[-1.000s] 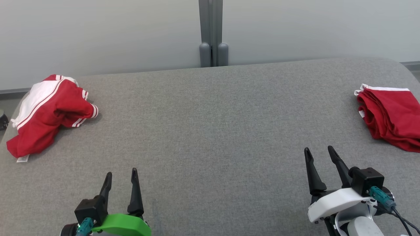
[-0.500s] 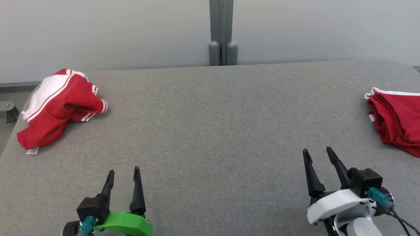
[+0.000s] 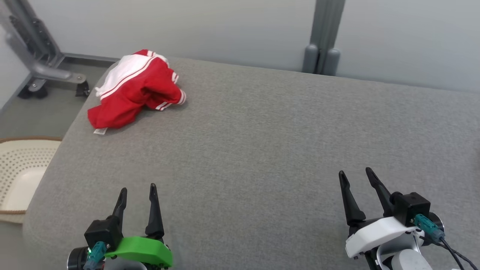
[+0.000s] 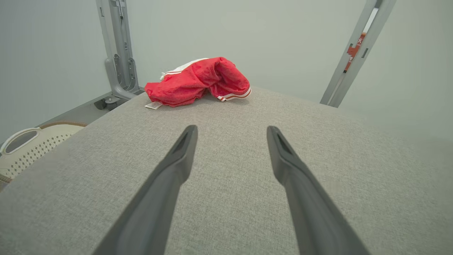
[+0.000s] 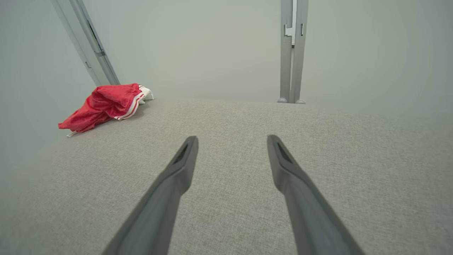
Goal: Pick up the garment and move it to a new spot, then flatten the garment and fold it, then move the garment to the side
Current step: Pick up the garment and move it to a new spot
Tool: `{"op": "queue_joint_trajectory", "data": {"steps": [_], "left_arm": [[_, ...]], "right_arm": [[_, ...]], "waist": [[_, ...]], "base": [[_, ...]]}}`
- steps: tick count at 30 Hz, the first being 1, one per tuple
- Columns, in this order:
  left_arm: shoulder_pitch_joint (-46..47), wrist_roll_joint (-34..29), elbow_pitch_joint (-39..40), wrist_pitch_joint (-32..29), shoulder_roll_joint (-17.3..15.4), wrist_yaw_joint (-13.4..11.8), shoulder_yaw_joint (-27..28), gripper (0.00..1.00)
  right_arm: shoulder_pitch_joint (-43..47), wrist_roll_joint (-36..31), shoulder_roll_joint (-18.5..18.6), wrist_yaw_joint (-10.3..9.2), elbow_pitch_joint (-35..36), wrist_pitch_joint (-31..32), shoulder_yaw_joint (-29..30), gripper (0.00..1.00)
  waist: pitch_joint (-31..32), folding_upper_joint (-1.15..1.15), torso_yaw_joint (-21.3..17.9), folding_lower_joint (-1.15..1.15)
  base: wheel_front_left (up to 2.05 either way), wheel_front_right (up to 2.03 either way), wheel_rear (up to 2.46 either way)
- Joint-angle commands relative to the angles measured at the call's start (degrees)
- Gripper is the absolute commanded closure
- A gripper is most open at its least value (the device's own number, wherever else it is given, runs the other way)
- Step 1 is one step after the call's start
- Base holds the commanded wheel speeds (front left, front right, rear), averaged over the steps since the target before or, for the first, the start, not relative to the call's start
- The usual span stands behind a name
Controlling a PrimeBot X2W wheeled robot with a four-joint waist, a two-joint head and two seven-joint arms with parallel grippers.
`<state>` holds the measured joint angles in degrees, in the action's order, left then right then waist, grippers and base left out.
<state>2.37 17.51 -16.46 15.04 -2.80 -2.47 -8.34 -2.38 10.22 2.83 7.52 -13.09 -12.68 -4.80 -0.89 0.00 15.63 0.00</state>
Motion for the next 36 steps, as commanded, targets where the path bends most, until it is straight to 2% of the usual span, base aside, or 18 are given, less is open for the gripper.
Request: {"op": "queue_joint_trajectory", "data": {"steps": [1, 6, 14, 22, 27, 30, 36], "left_arm": [[0.1, -0.3, 0.1, 0.2, -0.2, 0.2, 0.2, 0.00], [-1.0, -0.6, 0.2, 0.2, -0.2, 0.3, 1.2, 0.00], [-2.1, -0.2, 0.4, 0.2, -0.2, 0.3, 1.4, 0.00], [-2.9, 0.2, -0.3, 0.2, -0.2, 0.0, 1.6, 0.00], [0.8, -0.8, 0.6, 0.2, -0.2, 0.6, 3.5, 0.00], [4.7, -2.7, 1.2, 0.2, -2.0, 2.3, 4.4, 0.00], [18.9, -7.2, -1.1, -0.3, -10.0, 6.2, 3.7, 0.00]], "right_arm": [[0.8, -0.4, 0.1, -0.06, 0.3, 0.1, -0.1, 0.00], [0.8, -0.1, 0.1, -0.06, 0.5, 0.4, -1.1, 0.00], [1.0, -0.5, 0.1, -0.06, 0.7, 0.8, -2.0, 0.00], [0.8, -1.5, 0.2, -0.06, 2.2, 1.2, -2.6, 0.00], [-0.9, -3.3, 0.2, -0.06, 4.4, 1.9, -2.1, 0.00], [-2.2, -4.9, 0.2, -0.06, 6.1, 2.7, -1.7, 0.00], [-5.4, -7.6, 0.2, -0.06, 10.8, 3.8, -1.7, 0.00]], "waist": [[-0.3, 0.00, 7.8, 0.00], [0.1, 0.00, 11.7, 0.00], [0.4, 0.00, 13.8, 0.00], [-1.4, 0.00, 12.9, 0.00], [-5.5, 0.00, 10.6, 0.00], [-8.5, 0.00, 8.6, 0.00], [-15.2, 0.00, 3.1, 0.00]], "base": [[0.00, 0.00, 0.00], [0.00, 0.00, 0.00], [0.00, 0.00, 0.00], [0.00, 0.00, 0.00], [0.00, 0.00, 0.00], [0.00, 0.00, 0.00], [0.00, 0.00, 0.00]]}}
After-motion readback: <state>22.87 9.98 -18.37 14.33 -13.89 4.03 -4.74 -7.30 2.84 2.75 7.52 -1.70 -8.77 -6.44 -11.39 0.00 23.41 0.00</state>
